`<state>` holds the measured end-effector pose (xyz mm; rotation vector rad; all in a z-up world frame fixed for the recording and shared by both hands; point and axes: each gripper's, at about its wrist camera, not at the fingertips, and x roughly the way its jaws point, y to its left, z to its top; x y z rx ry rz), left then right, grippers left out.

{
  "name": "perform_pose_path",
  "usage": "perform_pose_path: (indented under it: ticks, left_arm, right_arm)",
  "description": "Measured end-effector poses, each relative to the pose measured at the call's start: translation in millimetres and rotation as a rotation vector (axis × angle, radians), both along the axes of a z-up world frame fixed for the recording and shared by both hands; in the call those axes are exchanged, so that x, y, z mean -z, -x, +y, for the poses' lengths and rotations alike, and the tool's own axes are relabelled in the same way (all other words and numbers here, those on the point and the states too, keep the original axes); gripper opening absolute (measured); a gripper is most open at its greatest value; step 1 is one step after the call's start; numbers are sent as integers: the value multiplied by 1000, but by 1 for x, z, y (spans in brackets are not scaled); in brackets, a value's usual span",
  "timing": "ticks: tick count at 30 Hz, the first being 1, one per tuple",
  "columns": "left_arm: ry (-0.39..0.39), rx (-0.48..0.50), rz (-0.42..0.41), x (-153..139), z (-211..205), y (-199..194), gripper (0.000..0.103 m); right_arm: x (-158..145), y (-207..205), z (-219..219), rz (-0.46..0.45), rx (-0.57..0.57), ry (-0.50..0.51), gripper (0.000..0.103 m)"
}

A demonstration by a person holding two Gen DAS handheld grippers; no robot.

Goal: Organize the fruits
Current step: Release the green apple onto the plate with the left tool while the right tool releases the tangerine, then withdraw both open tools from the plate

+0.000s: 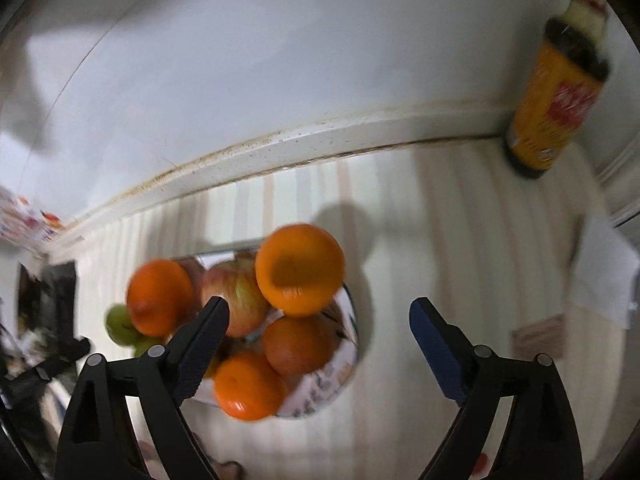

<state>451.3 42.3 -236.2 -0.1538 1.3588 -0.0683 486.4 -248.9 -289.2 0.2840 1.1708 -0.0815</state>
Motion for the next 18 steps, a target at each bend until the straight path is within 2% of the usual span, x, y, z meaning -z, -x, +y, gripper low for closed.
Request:
perform_pose_path:
  ticks: [8, 18]
  left_arm:
    - [-74, 83, -41, -13, -23, 49, 93]
    - [-96, 123, -209, -79, -39, 112, 93]
  right_arm:
    - [-33, 70, 40, -37, -47, 94, 96]
    - [-103, 148, 63, -152, -54, 158, 96]
